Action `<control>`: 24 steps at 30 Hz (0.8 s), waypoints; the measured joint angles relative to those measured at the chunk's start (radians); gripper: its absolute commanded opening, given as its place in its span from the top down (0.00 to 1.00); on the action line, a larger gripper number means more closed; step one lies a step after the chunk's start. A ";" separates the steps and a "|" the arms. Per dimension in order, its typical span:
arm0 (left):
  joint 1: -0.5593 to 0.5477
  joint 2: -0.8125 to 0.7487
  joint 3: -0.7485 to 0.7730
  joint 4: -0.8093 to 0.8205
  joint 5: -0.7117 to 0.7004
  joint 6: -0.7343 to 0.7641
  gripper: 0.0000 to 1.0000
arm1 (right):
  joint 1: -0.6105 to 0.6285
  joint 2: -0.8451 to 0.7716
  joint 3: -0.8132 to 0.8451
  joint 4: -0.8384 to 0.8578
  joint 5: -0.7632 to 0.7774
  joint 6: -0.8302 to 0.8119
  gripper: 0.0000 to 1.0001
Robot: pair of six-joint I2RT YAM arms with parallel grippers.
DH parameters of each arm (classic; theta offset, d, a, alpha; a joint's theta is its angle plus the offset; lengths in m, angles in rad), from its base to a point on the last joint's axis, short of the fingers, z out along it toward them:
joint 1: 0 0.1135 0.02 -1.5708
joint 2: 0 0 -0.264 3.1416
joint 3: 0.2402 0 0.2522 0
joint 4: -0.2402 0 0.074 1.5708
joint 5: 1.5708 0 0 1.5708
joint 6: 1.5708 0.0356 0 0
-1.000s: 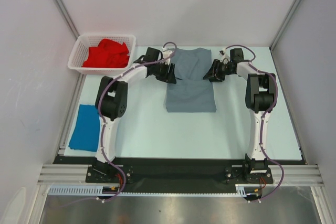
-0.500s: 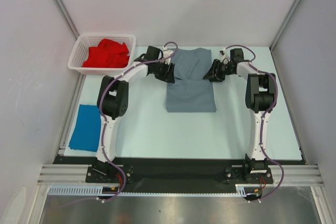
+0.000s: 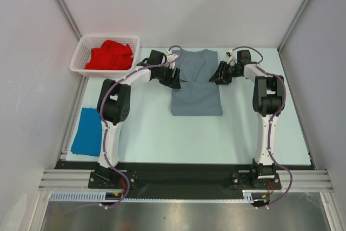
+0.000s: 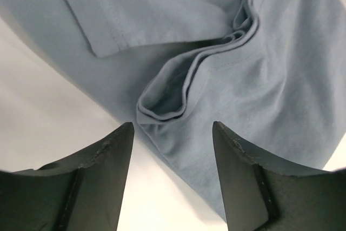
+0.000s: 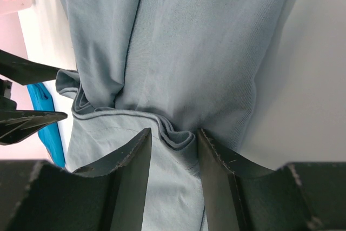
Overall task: Fold and stack the t-shirts
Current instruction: Fold the tshirt
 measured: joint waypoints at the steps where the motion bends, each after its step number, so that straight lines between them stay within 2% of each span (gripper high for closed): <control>1: 0.000 0.000 0.005 0.001 0.006 0.000 0.36 | 0.000 0.000 0.000 0.000 0.000 0.000 0.55; 11: -0.001 0.034 0.088 -0.022 0.014 0.018 0.45 | -0.002 0.007 0.007 0.000 -0.010 0.006 0.55; 19: -0.001 0.042 0.089 -0.037 0.014 0.043 0.38 | -0.004 0.014 0.011 0.003 -0.022 0.016 0.56; 24: -0.001 0.046 0.091 -0.045 0.014 0.044 0.38 | -0.004 0.014 0.011 0.003 -0.023 0.016 0.56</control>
